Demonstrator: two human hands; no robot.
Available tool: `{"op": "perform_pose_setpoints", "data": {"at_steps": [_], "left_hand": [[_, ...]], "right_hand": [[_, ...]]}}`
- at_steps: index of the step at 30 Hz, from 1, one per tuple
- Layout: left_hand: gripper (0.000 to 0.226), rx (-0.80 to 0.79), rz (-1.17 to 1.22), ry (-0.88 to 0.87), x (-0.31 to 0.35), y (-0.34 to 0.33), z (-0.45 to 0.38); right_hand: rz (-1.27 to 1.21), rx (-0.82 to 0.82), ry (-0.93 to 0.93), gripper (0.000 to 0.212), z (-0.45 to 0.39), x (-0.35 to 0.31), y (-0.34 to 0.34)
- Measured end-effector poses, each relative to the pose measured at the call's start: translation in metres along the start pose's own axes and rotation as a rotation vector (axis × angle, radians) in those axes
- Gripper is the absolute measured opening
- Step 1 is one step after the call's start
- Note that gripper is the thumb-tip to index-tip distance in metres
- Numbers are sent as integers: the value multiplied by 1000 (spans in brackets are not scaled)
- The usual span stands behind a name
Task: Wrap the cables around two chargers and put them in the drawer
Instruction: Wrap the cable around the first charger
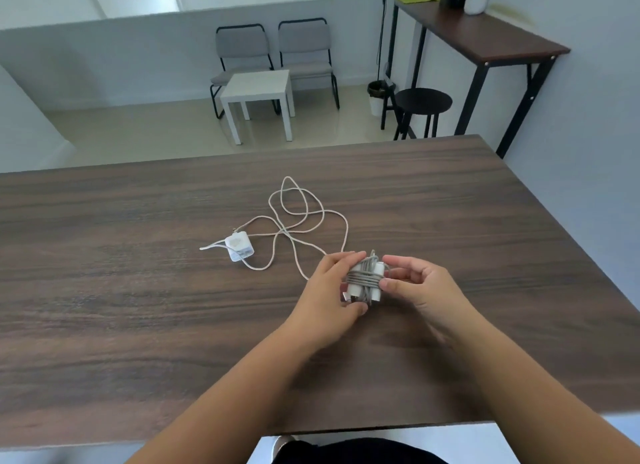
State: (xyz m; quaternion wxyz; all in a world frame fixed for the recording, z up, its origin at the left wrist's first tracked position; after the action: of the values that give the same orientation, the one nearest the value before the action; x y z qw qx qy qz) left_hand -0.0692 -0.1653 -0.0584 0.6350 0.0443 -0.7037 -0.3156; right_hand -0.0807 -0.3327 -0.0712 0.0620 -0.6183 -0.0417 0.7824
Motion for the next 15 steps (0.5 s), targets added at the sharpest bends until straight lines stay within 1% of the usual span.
{"op": "perform_pose_setpoints", "data": {"at_steps": [3, 6, 10, 15], "left_hand": [[80, -47, -7, 0, 2, -18, -10], [80, -65, 18, -1, 1, -33, -15], [80, -66, 12, -11, 2, -38, -19], [78, -83, -121, -20, 6, -34, -21]], "right_hand": [[31, 83, 26, 48, 5, 3, 19], [57, 127, 54, 43, 7, 6, 31], [95, 136, 94, 31, 7, 8, 36], [112, 129, 112, 30, 8, 9, 36]]}}
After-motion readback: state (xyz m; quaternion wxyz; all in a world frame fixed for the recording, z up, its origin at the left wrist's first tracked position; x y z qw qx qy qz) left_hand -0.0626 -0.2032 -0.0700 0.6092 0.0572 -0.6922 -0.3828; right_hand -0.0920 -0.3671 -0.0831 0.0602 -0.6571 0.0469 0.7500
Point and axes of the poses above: each hand's wrist, its own z-axis away from the middle knuckle, its own y-axis out of the back of the hand, x = y × z, the point moved 5 cm from there along -z, towards the middle knuckle, and after that the axes turned 3 degrees about -x, right-handed, at the moved point
